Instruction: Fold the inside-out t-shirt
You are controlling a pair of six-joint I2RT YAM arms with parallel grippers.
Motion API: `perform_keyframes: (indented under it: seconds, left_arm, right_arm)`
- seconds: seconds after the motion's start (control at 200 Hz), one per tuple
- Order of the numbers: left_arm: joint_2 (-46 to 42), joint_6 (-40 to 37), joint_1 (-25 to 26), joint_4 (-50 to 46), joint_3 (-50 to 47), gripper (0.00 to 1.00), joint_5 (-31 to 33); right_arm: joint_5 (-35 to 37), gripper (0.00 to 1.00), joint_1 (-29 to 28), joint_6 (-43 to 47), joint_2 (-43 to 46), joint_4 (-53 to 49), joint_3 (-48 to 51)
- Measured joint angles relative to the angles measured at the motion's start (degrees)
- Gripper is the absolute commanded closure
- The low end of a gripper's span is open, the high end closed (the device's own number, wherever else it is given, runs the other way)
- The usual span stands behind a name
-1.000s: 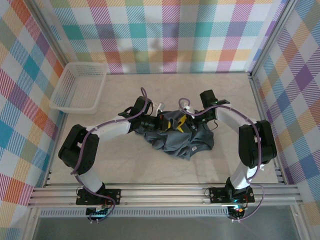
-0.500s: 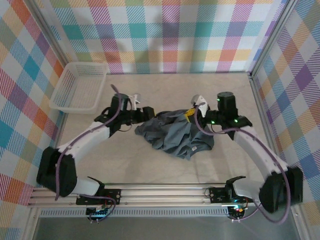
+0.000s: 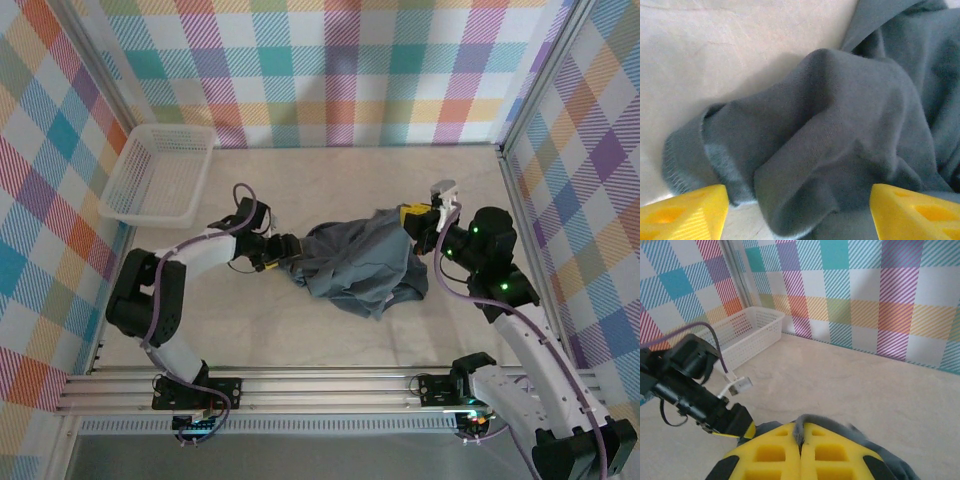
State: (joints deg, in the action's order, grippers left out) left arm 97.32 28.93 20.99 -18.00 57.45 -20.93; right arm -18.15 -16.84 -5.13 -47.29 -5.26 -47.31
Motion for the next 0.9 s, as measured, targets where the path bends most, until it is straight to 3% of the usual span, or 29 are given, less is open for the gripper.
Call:
perform_keyframes:
  seconds: [0.065,0.115,0.155,0.195,0.4,0.545,0.72,0.9]
  left_arm:
    - [2.0,0.2,0.3,0.2,0.6,0.40,0.6]
    - [3.8,0.9,0.4,0.2,1.0,0.52,0.8]
    - [5.4,0.9,0.4,-0.2,1.8,0.72,1.0]
    - [6.5,0.9,0.3,-0.7,3.1,1.00,1.0]
    - [4.6,0.4,-2.2,-5.0,7.6,1.00,2.9]
    - [-8.8,-0.3,-5.9,-10.8,17.6,1.00,6.3]
    - [-24.4,-2.0,-6.5,-13.0,34.0,1.00,10.8]
    - [-30.6,-4.0,-6.5,-16.5,47.3,1.00,12.9]
  right_arm:
    - [0.5,1.00,0.0,-2.3,-0.8,-0.9,-1.3]
    - [1.3,1.00,0.0,-4.2,-1.4,-1.8,-2.8]
    - [2.4,1.00,0.0,-6.0,-2.0,-2.7,-4.4]
    - [3.9,1.00,0.0,-7.6,-2.6,-3.4,-6.2]
    - [13.4,1.00,0.0,-14.6,-8.0,-7.7,-22.8]
    - [19.2,1.00,0.0,-17.4,-11.5,-9.5,-36.1]
    - [26.3,1.00,0.0,-17.5,-12.2,-10.3,-47.9]
    - [31.5,1.00,0.0,-15.3,-13.4,-9.9,-59.4]
